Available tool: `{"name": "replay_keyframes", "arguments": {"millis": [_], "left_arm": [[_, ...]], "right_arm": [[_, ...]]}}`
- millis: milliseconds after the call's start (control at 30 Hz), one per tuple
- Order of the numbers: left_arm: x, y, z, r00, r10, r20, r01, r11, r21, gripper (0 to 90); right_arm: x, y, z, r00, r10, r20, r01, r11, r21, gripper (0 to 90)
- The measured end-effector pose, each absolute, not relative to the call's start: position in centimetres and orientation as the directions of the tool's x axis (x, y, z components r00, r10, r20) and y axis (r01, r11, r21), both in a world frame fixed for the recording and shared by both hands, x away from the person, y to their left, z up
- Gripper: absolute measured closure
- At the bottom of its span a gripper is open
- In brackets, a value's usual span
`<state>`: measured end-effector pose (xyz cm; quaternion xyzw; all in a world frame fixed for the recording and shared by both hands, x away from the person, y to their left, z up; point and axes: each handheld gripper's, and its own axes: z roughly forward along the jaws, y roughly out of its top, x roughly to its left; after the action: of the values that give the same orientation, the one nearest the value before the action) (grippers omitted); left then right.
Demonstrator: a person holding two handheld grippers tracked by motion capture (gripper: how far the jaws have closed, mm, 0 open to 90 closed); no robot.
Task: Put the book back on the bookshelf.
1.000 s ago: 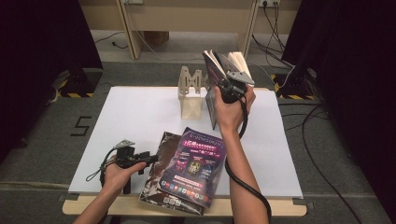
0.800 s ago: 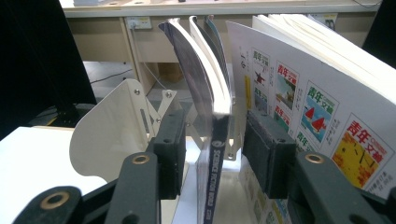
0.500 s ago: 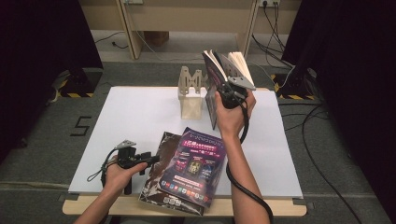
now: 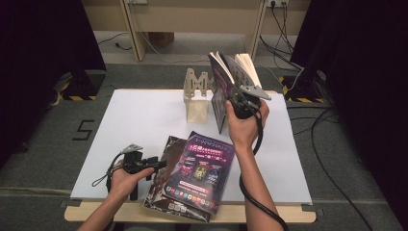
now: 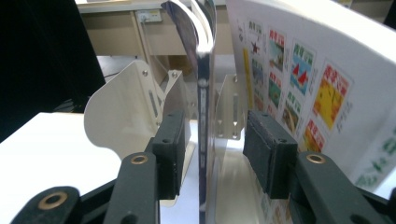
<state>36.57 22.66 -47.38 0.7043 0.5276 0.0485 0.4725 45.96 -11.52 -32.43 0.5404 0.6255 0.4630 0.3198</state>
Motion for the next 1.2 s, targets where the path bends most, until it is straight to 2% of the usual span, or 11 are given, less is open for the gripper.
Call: {"name": "replay_keyframes", "arguments": {"millis": [300,533,833,1200], "left_arm": [[36.9,21.7,-47.5,0.45,0.776,-0.442,0.709,-0.009,0.705,47.4],[37.4,20.3,-47.6,0.462,0.755,-0.465,0.721,-0.015,0.693,47.4],[37.9,18.8,-48.6,0.462,0.756,-0.463,0.744,-0.047,0.666,47.2],[38.1,17.8,-48.9,0.464,0.758,-0.457,0.755,-0.069,0.652,46.8]], "right_arm": [[44.5,-12.4,-33.8,-0.227,0.967,0.114,0.428,-0.006,0.904,58.5],[42.4,-13.2,-35.7,-0.247,0.955,0.165,0.53,-0.01,0.848,58.4],[40.2,-14.1,-40.6,-0.246,0.948,0.202,0.652,0.008,0.758,58.4],[38.6,-13.8,-46.4,-0.226,0.932,0.284,0.803,0.013,0.597,57.4]]}}
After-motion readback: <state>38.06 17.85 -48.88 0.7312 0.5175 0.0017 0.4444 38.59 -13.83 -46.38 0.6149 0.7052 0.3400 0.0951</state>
